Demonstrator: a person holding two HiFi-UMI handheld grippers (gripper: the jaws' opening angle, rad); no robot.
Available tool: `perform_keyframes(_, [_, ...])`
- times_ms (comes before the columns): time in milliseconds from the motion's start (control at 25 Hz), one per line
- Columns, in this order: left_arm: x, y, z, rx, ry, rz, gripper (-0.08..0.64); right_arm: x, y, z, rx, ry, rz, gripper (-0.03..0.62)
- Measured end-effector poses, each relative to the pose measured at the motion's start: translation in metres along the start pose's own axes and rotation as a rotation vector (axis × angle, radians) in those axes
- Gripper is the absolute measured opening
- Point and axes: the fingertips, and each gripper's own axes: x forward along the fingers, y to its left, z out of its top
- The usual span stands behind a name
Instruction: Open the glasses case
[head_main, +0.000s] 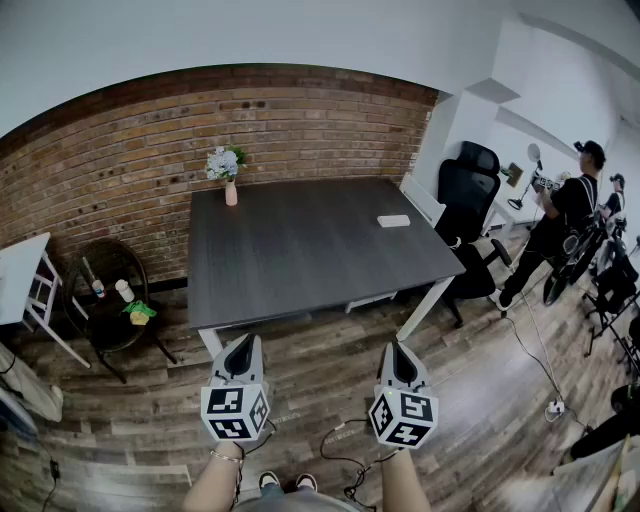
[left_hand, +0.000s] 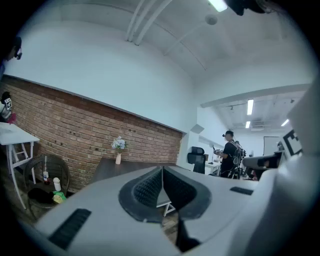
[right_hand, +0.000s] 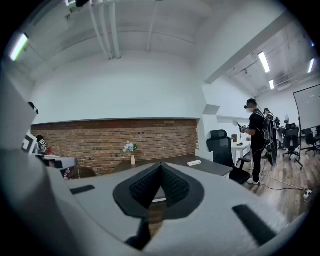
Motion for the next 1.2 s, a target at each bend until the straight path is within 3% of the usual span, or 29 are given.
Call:
perform_keyframes(600, [0.003, 0.001, -0.001, 0.007, -0.005, -0.009, 0.011, 0.001, -0.004, -0.007, 0.027, -0.002, -0.015, 0.01])
perform_keyframes(680, [0.004, 0.004, 0.0, 0.006, -0.005, -0.011, 0.011, 0.003, -0.001, -0.008, 0.028, 0.001, -0.011, 0.086])
perform_keyframes(760, [0.005, 0.007, 0.001, 0.005, -0.005, -0.012, 0.011, 0.004, 0.001, -0.008, 0.023, 0.002, -0.016, 0.099])
perform_keyframes(960, [0.006, 0.02, 0.001, -0.003, -0.011, -0.006, 0.011, 0.007, 0.005, -0.009, 0.021, -0.012, -0.046, 0.214])
perform_keyframes(1200, [0.013, 0.033, 0.001, -0.014, -0.009, -0.022, 0.011, 0.011, 0.01, -0.013, 0.026, -0.005, -0.089, 0.235])
